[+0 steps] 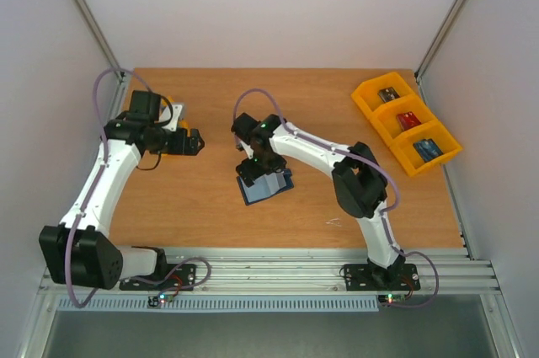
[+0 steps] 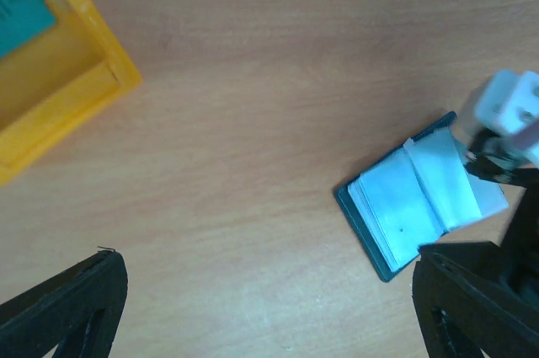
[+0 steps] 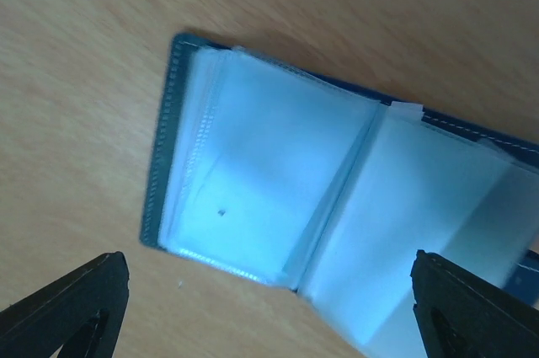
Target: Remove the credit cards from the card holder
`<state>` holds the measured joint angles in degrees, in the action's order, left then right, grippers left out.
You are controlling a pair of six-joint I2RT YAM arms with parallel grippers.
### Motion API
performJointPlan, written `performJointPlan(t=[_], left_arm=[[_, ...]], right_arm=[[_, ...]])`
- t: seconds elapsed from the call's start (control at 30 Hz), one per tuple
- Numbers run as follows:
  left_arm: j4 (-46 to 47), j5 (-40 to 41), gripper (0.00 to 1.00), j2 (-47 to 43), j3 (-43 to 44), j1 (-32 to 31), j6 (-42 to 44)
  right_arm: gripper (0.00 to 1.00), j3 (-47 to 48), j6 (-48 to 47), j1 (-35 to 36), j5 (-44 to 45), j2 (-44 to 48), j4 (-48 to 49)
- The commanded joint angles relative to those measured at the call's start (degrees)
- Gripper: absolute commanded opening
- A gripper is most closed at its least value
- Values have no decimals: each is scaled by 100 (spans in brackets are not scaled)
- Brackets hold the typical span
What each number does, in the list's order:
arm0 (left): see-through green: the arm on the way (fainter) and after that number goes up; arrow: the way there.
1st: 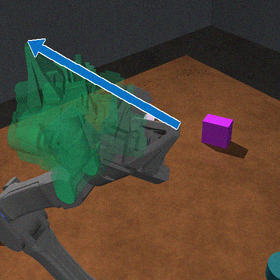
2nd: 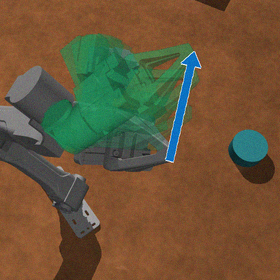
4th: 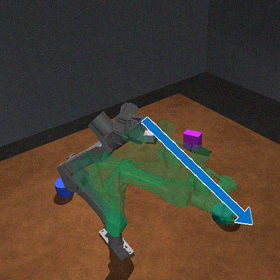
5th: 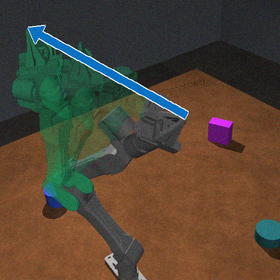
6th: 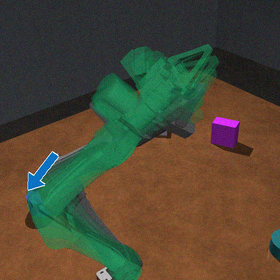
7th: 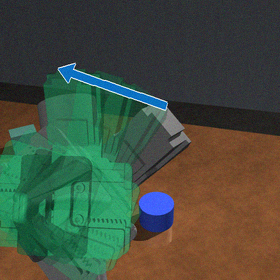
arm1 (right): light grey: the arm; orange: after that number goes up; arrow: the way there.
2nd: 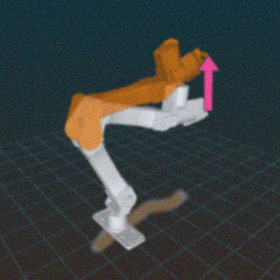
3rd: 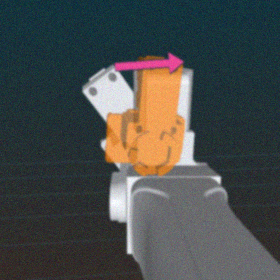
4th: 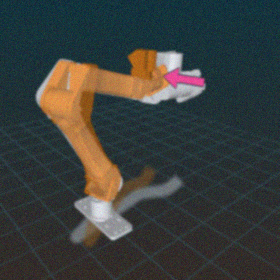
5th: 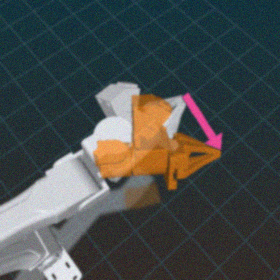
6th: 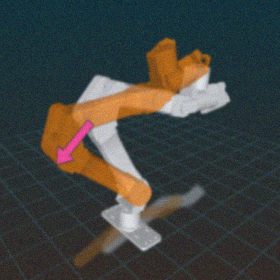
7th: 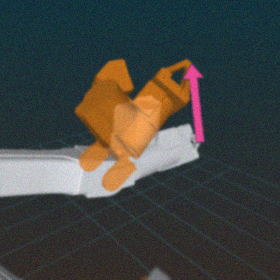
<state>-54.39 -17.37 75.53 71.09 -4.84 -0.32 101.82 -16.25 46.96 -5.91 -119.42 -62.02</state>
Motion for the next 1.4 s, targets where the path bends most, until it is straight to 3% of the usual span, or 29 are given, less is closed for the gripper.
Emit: performJointPlan(t=[0.0, 0.2, 0.63, 0.93, 1.1, 1.37], left_arm=[[434, -221, 93, -461, -589, 42, -598], [656, -348, 93, -719, -1079, 75, -835], [713, -269, 93, -850, -1202, 193, -849], [739, -250, 93, -948, -1299, 254, -824], [754, -232, 93, -971, -1304, 257, -829], [741, -223, 93, -995, -1306, 287, -805]], right_arm=[[92, 123, 329, 65, 568, -351, 48], [92, 297, 436, 113, 489, -886, 63], [97, 543, 375, 264, 952, -1368, -147], [97, 1570, 287, 449, 1486, -981, -795], [98, 1486, 344, 507, 899, -969, -586], [98, 1236, 369, 462, 871, -1511, -676]])
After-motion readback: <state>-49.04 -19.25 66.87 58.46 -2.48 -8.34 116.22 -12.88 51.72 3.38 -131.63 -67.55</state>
